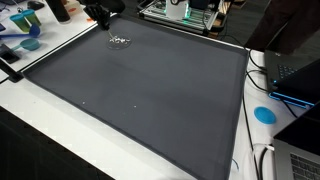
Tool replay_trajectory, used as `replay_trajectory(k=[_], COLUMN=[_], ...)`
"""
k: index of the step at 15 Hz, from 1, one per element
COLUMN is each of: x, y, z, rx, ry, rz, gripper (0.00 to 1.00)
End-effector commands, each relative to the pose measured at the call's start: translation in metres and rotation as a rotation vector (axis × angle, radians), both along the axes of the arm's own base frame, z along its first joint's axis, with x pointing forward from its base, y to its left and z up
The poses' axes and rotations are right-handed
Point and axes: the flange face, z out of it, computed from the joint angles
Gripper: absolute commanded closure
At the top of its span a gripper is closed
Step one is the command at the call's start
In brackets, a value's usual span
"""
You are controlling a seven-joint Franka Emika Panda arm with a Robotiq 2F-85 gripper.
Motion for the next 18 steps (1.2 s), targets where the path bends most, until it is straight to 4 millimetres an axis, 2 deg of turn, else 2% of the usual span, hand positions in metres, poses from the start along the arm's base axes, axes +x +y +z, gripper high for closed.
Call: replay_trajectory(k=[1,10,18], x=[0.003,0.008,0.006], y=[-0.006,-0.009,-0.008], z=[-0.01,-0.018,-0.006], rx=[0.017,0.03,0.035], ry=[0.006,0.022,0.019], rz=[0.0,-0.008,-0.012], gripper=[0.96,0.96,0.96])
